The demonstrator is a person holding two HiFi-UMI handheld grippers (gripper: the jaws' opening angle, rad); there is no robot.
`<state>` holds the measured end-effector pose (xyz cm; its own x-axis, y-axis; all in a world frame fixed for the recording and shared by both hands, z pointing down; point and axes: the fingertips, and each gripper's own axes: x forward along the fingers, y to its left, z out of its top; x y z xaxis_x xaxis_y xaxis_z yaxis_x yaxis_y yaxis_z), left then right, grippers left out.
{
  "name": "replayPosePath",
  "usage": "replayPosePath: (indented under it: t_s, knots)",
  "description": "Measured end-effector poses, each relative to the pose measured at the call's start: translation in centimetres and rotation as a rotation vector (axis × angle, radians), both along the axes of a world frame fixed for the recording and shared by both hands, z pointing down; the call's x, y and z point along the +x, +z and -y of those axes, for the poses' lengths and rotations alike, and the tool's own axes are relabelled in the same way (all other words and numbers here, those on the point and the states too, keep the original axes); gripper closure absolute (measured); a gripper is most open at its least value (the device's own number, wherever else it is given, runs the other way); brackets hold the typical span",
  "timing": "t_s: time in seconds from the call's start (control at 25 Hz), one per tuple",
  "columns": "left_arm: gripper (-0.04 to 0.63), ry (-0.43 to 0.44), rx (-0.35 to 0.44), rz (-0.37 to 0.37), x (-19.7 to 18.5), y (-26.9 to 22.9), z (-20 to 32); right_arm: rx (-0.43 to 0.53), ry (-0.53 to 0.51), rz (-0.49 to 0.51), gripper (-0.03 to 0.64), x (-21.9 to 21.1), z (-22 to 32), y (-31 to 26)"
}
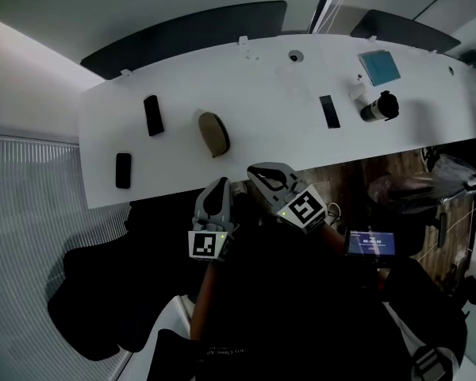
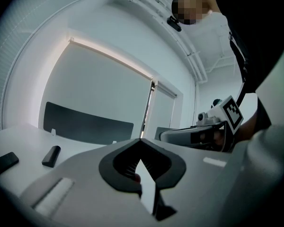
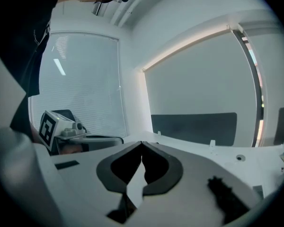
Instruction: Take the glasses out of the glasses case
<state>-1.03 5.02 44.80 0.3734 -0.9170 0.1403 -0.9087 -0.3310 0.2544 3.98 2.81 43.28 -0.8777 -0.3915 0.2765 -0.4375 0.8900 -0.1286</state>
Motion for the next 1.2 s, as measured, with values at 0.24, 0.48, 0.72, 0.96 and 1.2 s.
replayPosePath:
  t_s: [0.24, 0.48, 0.72, 0.96, 1.2]
  knots:
    - [0.588, -0.018, 0.017, -0.006, -5.9, 0.4, 2.8, 0.033, -0.056, -0.030, 0.609, -6.4, 2.6, -0.4]
    - [0.588, -0.022, 0.019, 0.003, -9.8, 2.6, 4.3, 0.078, -0.100, -0.017, 0.609, -11.5, 3.7, -1.6]
    - [0.588, -0.049, -0.074, 0.005, -11.3, 6.3, 5.7, 0.106, -0.124, -0.033, 0.609, -12.8, 5.1, -1.2]
    - [0.586, -0.042, -0.169, 0.053, -11.4, 9.3, 7.7, 0.093, -0.125, -0.019, 0.609, -12.6, 7.2, -0.3]
    - [0.574, -0.089, -0.316, 0.063, -11.2, 14.1, 9.1, 0.055, -0.101, -0.029, 0.609, -11.0, 8.4, 2.5]
